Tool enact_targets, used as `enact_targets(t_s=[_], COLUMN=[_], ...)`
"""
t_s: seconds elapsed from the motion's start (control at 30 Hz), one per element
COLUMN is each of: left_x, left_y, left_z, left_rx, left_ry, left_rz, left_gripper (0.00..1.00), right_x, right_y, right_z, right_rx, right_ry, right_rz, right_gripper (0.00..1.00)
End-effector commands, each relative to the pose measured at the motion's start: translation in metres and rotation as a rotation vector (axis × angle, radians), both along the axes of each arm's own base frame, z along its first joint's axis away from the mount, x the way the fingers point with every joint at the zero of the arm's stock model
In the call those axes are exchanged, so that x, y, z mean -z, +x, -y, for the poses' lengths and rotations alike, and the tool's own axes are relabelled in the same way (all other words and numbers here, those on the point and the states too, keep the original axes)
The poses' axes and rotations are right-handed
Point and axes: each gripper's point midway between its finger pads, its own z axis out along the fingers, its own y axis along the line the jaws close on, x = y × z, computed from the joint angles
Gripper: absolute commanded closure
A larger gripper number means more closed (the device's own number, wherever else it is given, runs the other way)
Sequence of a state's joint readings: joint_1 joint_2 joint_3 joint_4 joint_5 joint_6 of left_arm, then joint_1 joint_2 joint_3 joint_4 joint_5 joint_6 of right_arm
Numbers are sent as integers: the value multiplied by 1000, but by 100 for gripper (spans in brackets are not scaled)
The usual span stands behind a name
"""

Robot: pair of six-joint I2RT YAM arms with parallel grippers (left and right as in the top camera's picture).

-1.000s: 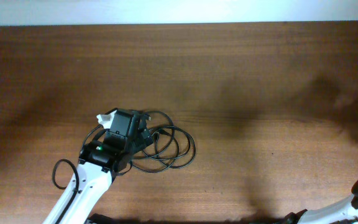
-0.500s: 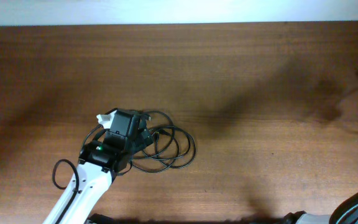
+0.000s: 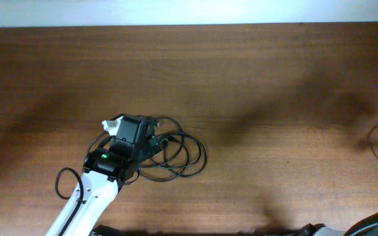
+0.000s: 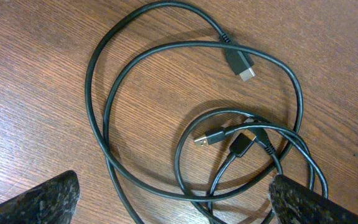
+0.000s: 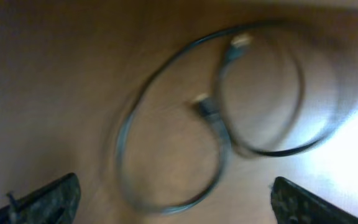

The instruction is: Untangle cables

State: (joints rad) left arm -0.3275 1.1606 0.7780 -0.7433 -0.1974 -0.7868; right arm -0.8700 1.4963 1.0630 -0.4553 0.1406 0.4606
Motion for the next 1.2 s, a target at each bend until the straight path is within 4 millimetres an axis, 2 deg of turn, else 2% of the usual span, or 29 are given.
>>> enact_targets(t_s=[0.0, 0.07, 0.1, 0.17, 0.2, 0.23, 0.27, 0.33, 0.4, 0.47, 0.63, 0.7, 0.73, 0.8, 0.9, 1.0, 1.17], left_x=[-3, -3, -3, -3, -3, -3, -3, -3, -3, -3, -3, -3, -3, -3, -3, -3, -3], left_y=[3, 3, 3, 3, 3, 3, 3, 3, 3, 3, 3, 3, 3, 3, 3, 3, 3], left_z=[0, 0, 0, 0, 0, 0, 0, 0, 0, 0, 0, 0, 0, 0, 0, 0, 0], left_rx=[-8, -8, -8, -8, -8, -8, -8, -8, -8, -8, -8, -8, -8, -8, -8, -8, -8], left_ry=[-5, -5, -5, -5, -5, -5, -5, -5, -5, -5, -5, -5, -5, -5, -5, -5, -5], left_rz=[9, 9, 9, 9, 9, 9, 9, 9, 9, 9, 9, 9, 9, 9, 9, 9, 9], left_gripper=[1, 1, 1, 1, 1, 1, 1, 1, 1, 1, 1, 1, 1, 1, 1, 1, 1], right_x=[-19, -75, -103, -159, -168, -173, -169, -144, -117, -107, -106, -99, -89, -77, -75, -62, -52], right_y=[24, 17, 16, 25, 23, 17, 8, -9, -26, -38, -43, -43, -44, -47, -48, -49, -44], right_z=[-27, -42, -70, -174, -201, -231, -253, -281, -303, -314, -338, -367, -367, -355, -355, -353, -353], right_rx=[-156, -152, -195, -510, -589, -673, -711, -746, -886, -920, -1117, -1364, -1405, -1380, -1363, -1353, -1347], right_ry=[62, -16, 9, 97, 118, 146, 185, 302, 337, 385, 379, 349, 297, 223, 247, 280, 321], right_rz=[131, 252, 357, 562, 592, 601, 583, 484, 331, 281, 257, 181, 86, -29, -37, -76, -112], right_gripper=[2, 2, 2, 1, 2, 2, 2, 2, 2, 2, 1, 2, 2, 1, 2, 2, 2])
